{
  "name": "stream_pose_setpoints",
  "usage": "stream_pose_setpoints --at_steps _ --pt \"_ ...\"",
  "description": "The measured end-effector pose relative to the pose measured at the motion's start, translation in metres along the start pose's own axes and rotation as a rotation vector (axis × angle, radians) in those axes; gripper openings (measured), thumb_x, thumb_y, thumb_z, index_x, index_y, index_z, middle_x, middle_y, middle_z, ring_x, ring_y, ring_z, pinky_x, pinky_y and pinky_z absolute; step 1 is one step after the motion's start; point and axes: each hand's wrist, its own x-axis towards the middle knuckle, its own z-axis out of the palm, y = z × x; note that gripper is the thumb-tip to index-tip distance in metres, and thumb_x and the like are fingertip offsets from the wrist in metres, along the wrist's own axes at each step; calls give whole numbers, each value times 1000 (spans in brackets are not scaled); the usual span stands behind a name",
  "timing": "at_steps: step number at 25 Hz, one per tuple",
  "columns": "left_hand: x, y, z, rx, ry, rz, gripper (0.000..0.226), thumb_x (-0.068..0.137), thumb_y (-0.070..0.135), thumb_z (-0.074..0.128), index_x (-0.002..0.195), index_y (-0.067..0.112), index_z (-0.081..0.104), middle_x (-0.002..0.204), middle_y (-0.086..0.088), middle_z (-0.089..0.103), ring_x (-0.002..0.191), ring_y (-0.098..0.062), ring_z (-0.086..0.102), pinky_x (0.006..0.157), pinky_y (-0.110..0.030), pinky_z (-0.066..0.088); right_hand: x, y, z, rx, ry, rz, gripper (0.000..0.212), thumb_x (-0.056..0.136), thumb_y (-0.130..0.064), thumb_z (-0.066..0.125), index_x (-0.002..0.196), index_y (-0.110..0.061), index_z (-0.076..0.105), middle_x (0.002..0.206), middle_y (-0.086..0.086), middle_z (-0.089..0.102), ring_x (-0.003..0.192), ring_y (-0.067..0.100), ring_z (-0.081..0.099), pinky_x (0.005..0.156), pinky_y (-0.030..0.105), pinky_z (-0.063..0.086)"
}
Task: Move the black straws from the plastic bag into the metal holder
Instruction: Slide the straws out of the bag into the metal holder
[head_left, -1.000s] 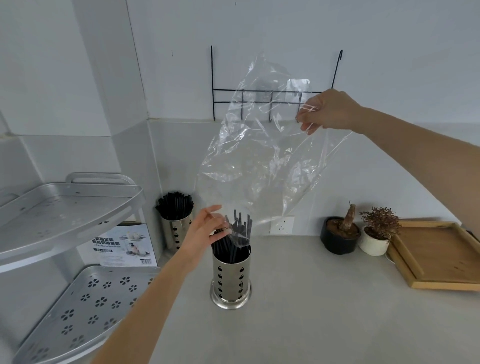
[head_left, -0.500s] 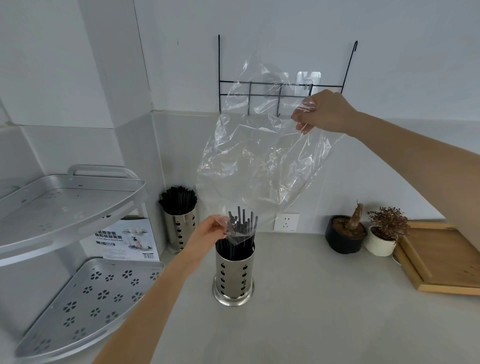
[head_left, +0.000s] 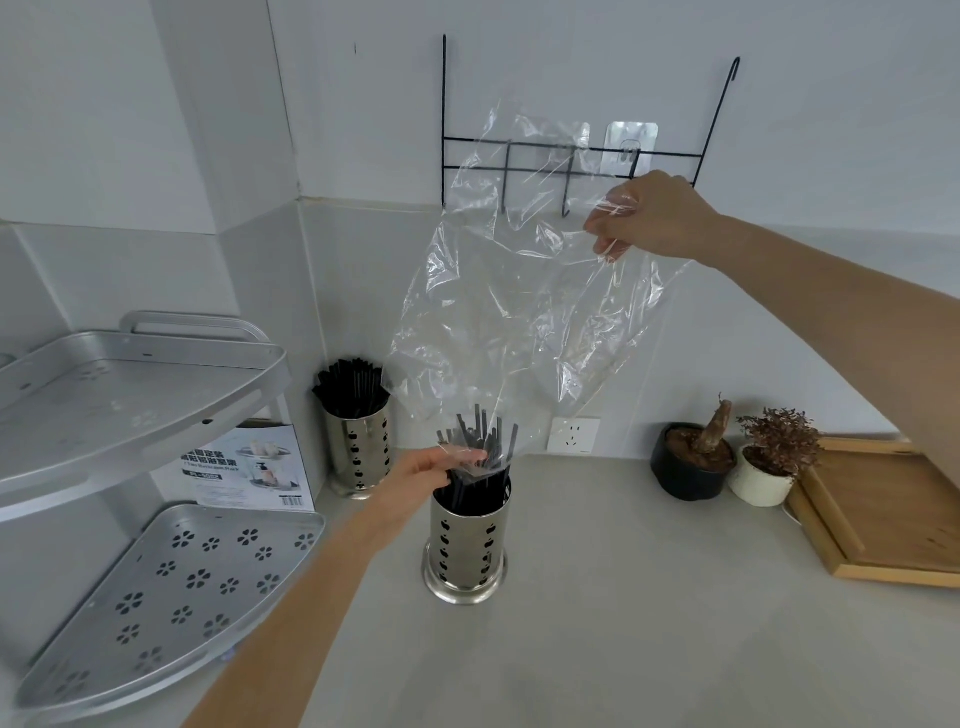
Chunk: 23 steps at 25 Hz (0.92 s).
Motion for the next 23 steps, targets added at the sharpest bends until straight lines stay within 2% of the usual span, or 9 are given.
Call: stream_pose_setpoints --at_steps 2,4,6,10,13,15,18,21,23 --pt "0 -1 1 -4 7 -6 52 80 -16 34 112 13 62 108 3 64 105 -1 54 95 -15 42 0 0 0 22 0 0 12 86 -22 59 88 -12 65 43 -22 62 41 -11 58 54 -7 37" --pt "-2 -2 1 20 21 -29 52 81 -13 36 117 16 59 116 -3 62 113 -11 50 109 -31 33 -2 -3 -2 45 3 -9 9 86 -21 59 84 -15 65 41 -27 59 42 -11 58 52 -6 37" --pt "-2 -5 2 79 11 -54 51 82 -9 38 120 19 57 130 -2 55 125 -12 42 114 -35 24 -3 -7 -7 65 17 -17 14 86 -20 58 73 -20 63 41 -28 59 42 -11 58 48 -4 35" --pt "-6 -7 3 98 -13 -55 44 85 -4 39 118 19 58 137 0 50 132 -14 37 111 -29 22 -9 -15 -16 119 1 -9 17 86 -16 57 70 -20 60 43 -18 63 41 -9 58 42 -1 35" --pt "-11 -2 3 63 22 -18 44 83 -6 40 107 23 64 140 -1 45 134 -15 33 117 -38 19 -14 -15 -14 82 -41 -8 11 87 -18 57 76 -17 60 66 -7 66 40 -10 57 42 -2 34" --pt "-13 1 1 47 55 6 45 82 -7 41 93 28 67 138 -5 48 134 -18 36 117 -40 20 -16 -12 -13 50 -48 -8 10 86 -21 58 77 -19 61 72 -6 65 41 -11 57 42 -2 34" --pt "-15 3 -2 -8 115 45 43 83 -5 44 74 28 69 132 -6 54 129 -20 42 117 -41 20 -20 -10 -15 49 -45 -5 10 86 -22 58 77 -20 63 66 -10 66 41 -11 58 42 -2 34" --pt "-19 10 -1 -98 171 27 28 85 -1 48 71 19 63 129 4 53 120 -12 47 115 -37 24 -24 -9 -16 73 -38 1 13 86 -21 59 73 -21 62 46 -19 63 41 -9 58 42 -2 34" --pt "-23 13 0 -137 186 24 22 85 2 49 72 17 60 116 7 60 106 -9 52 110 -38 29 -27 -9 -16 88 -32 2 7 86 -20 59 81 -16 64 51 -17 65 41 -10 58 43 -2 34"
